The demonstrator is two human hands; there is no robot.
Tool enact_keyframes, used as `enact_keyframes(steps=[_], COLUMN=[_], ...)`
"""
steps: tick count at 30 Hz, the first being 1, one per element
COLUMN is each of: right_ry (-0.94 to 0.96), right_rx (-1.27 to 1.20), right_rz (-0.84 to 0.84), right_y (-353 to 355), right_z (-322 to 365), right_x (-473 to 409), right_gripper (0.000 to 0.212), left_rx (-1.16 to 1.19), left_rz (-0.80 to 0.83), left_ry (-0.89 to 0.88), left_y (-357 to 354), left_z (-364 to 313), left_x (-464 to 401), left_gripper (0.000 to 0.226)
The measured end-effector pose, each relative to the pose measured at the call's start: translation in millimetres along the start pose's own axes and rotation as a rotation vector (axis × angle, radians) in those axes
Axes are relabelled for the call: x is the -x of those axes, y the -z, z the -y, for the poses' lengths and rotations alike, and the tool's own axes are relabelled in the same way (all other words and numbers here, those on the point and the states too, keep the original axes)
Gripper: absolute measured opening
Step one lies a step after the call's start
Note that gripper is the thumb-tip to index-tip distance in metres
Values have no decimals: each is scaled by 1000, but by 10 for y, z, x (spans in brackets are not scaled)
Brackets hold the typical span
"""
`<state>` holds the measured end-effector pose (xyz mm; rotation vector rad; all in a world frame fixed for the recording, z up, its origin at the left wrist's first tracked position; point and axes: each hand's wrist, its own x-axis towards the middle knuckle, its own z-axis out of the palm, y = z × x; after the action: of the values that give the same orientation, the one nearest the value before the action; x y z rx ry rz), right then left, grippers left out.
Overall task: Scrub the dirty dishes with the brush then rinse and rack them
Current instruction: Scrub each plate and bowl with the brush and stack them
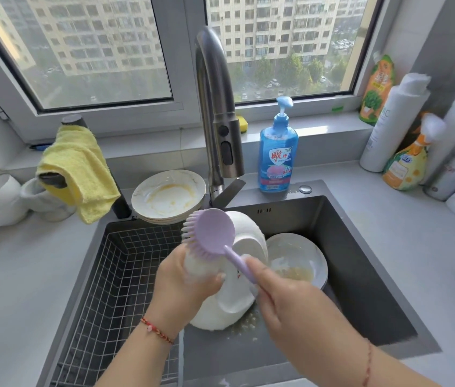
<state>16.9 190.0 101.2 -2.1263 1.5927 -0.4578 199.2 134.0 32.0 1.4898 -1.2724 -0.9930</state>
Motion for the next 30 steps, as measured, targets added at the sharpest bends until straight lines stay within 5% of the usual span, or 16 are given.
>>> enact_keyframes(steps=[4,9,18,22,25,27,30], right_ry=[-229,-480,-470,-487,-520,-525,-537], right_rx=[-32,-480,-679,-704,-732,-730,-720], right_rz=[-54,39,19,73,107,113,105], right_y=[-2,-28,-92,-169,-218,-238,-257], right_z=[-400,-752,-724,-731,-762,-787,-814], right_x=[-115,-130,-131,-119,-108,-115,-140], right_gripper=[46,38,46,44,45,45,43], left_rx=[99,463,876,591,13,-406,-804], left_rz=[21,36,58,-110,-207,-186,-130], left_ry=[6,79,157,55,-105,-279,-594], left_y=[150,317,524,721,859,879,853], left_z=[21,108,138,-31,-239,-349,-402], left_x=[40,40,-112,-170,-194,-207,-284], left_gripper=[55,71,49,52,56,40,44])
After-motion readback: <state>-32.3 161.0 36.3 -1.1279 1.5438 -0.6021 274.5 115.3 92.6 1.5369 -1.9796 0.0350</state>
